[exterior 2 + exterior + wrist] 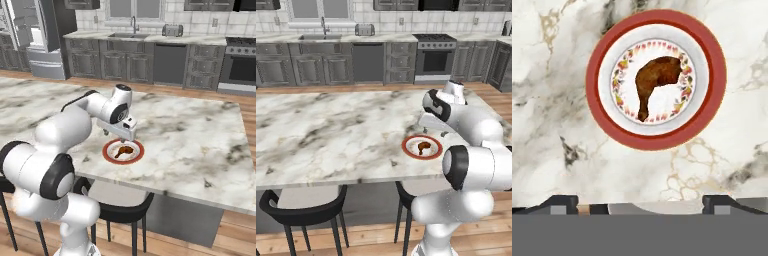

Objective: Take the chicken drumstick from the fridge and place it on the digital scale on the counter by the fridge. Wait a few seconds for a reading, then move it to the plate on the dining counter.

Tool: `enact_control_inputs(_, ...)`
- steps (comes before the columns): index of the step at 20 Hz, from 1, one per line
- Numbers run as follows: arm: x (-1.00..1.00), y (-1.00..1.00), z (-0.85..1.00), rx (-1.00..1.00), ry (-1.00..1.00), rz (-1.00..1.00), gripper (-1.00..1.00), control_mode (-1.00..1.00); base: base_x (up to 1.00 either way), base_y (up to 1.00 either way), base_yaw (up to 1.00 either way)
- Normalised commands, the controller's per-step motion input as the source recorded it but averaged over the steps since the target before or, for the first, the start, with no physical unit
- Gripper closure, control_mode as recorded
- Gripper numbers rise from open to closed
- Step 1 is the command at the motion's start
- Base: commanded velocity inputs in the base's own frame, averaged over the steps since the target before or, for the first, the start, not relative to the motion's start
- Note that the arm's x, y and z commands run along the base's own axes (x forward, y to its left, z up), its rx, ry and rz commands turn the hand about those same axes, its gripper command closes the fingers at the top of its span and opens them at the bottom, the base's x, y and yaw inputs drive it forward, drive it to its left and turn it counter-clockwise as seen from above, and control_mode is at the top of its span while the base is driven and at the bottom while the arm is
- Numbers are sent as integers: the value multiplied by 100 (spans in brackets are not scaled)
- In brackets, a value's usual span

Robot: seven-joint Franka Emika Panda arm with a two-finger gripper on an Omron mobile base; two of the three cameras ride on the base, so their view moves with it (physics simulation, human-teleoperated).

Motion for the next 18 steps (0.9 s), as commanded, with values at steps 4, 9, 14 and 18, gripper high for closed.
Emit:
enact_control_inputs(4, -83, 22, 87, 0, 13, 11, -100, -100, 0, 0, 0)
enact_control_inputs(9, -73, 31, 56, 0, 22, 13, -100, -100, 0, 0, 0)
enact_control_inputs(14, -65, 55, 12, -1, 22, 13, -100, -100, 0, 0, 0)
enact_control_inputs(18, -59, 96, 0, -15, 0, 15, -100, -100, 0, 0, 0)
